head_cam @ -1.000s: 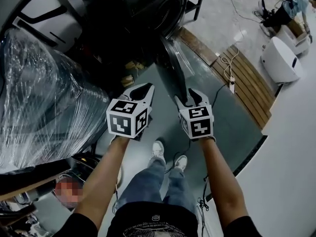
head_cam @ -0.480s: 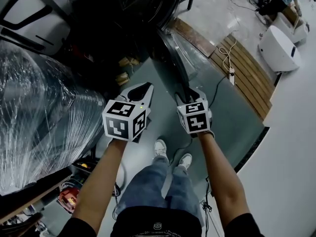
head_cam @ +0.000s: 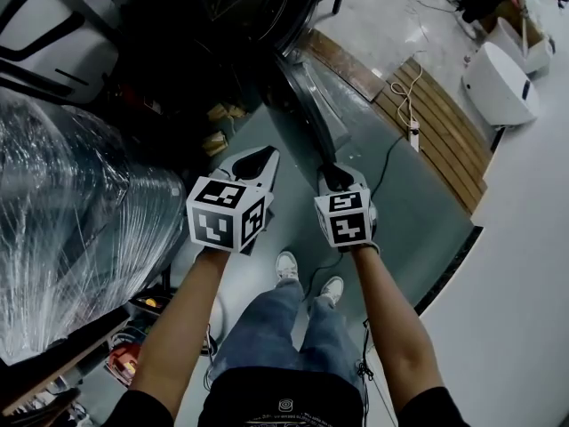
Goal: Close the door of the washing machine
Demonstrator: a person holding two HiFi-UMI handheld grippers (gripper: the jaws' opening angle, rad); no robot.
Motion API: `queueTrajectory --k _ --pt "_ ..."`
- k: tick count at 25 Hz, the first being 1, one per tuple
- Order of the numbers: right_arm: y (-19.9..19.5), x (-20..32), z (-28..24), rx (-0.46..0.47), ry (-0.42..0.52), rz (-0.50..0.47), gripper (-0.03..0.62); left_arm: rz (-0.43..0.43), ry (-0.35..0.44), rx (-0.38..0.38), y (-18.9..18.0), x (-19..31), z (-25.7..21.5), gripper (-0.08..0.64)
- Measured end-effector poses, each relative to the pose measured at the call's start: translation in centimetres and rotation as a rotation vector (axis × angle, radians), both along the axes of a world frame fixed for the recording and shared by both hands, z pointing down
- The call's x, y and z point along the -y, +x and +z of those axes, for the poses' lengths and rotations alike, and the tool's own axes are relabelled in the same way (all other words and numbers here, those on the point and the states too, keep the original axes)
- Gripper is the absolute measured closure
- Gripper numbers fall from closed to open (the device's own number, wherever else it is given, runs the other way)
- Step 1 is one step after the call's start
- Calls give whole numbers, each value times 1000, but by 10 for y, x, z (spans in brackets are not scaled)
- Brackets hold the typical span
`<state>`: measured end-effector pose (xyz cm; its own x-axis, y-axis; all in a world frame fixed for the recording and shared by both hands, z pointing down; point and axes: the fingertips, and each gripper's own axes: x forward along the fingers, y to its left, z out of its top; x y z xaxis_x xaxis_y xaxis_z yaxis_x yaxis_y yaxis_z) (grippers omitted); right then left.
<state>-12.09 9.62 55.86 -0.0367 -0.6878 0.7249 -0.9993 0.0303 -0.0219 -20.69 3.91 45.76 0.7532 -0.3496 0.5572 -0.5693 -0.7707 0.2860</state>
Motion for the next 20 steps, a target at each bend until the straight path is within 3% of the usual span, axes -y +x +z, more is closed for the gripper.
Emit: queueTrajectory --k 5,14,20 --pt "6 1 1 47 1 -49 520 15 -1 -15 17 7 -1 528" --pt "54 8 2 -29 4 -93 520 34 -17 -11 55 9 0 528" --pt "91 15 1 -17 -8 -152 518 13 -3 -19 87 14 -5 528"
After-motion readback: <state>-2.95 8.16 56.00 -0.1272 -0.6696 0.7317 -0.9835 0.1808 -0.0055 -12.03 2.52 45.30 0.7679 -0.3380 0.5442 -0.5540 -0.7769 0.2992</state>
